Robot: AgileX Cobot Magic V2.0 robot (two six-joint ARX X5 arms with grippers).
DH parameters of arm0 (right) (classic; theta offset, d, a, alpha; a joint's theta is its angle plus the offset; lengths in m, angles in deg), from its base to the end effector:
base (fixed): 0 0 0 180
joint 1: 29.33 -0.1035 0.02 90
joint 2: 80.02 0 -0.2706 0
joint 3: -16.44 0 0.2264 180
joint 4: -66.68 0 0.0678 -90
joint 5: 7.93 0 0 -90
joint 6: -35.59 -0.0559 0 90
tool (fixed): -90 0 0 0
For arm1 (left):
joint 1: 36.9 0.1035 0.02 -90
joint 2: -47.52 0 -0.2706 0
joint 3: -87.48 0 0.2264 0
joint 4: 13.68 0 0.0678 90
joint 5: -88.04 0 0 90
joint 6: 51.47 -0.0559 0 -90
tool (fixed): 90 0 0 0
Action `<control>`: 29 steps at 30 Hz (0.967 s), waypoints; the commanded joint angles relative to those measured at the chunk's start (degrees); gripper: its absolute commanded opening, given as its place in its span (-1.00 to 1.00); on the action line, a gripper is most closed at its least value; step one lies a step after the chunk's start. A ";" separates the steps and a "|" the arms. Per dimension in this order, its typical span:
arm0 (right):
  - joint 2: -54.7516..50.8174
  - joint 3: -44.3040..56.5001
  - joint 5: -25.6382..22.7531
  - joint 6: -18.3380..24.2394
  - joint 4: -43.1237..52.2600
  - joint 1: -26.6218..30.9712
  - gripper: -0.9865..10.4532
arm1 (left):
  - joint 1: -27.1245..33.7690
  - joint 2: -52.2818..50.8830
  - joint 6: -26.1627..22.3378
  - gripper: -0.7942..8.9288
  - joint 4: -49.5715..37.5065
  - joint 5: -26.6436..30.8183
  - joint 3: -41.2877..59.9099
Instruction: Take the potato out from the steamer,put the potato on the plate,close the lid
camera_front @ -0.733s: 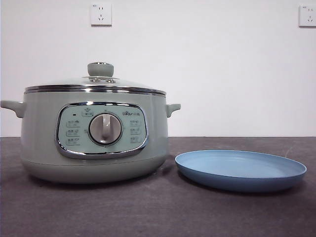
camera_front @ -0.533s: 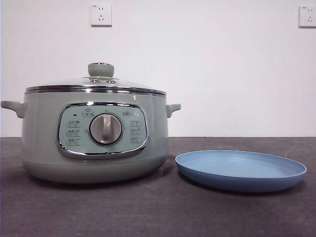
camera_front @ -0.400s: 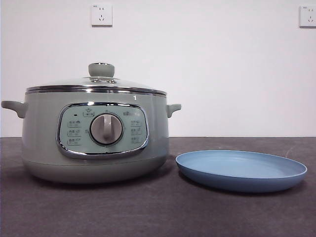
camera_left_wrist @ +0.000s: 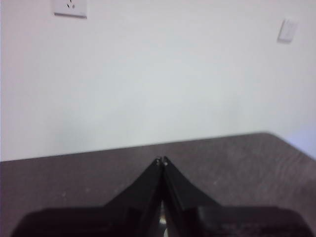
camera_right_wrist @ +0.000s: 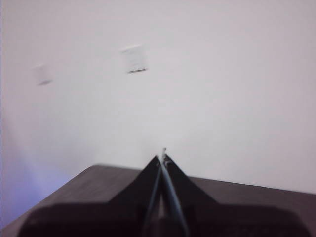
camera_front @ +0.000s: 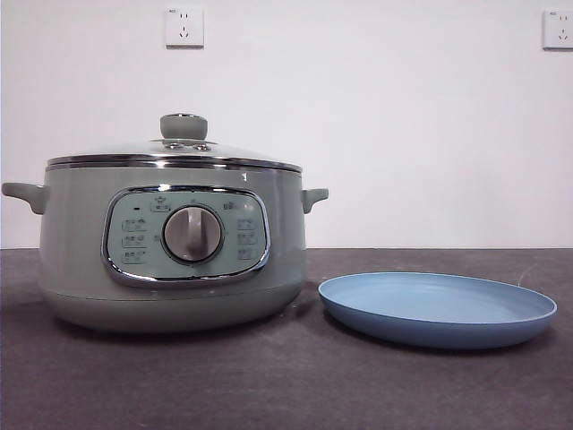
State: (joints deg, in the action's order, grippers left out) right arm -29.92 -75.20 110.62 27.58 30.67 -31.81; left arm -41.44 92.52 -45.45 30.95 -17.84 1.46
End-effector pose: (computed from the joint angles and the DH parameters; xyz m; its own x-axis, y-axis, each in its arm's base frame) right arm 0.1310 0.0324 0.4725 0.8528 0.5153 0.0846 -0.5217 0.8481 0.0931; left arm 0.1192 -0.0248 0.4358 0.9353 -0.3487 -0.0606 0.3399 0.9326 -0.1218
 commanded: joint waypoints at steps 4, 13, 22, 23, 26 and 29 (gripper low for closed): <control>12.04 -14.27 15.78 7.52 -11.56 0.02 -0.86 | 0.13 11.98 -6.56 -0.85 14.49 -8.94 -16.26; 22.21 -21.22 18.80 12.57 -27.39 -1.03 0.22 | 0.02 23.47 -7.63 -0.07 22.23 -17.20 -25.14; 23.02 -21.22 11.50 13.92 -29.66 -1.84 0.38 | -4.55 30.93 -6.08 0.26 22.23 -14.84 -25.14; 23.02 -21.22 11.47 13.90 -29.66 -1.84 0.38 | -5.46 31.82 -6.08 0.26 22.23 -13.07 -25.14; 23.02 -21.22 11.43 13.84 -29.68 -1.84 0.38 | -8.94 34.93 -6.10 0.25 22.23 -6.58 -25.14; 23.02 -21.22 11.43 13.84 -29.70 -1.84 0.38 | -11.96 38.18 -6.12 0.25 22.25 -1.31 -25.14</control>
State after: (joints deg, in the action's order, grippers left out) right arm -6.81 -96.18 122.10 41.15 0.71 -33.52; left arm -52.46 129.74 -51.77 53.53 -20.63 -23.51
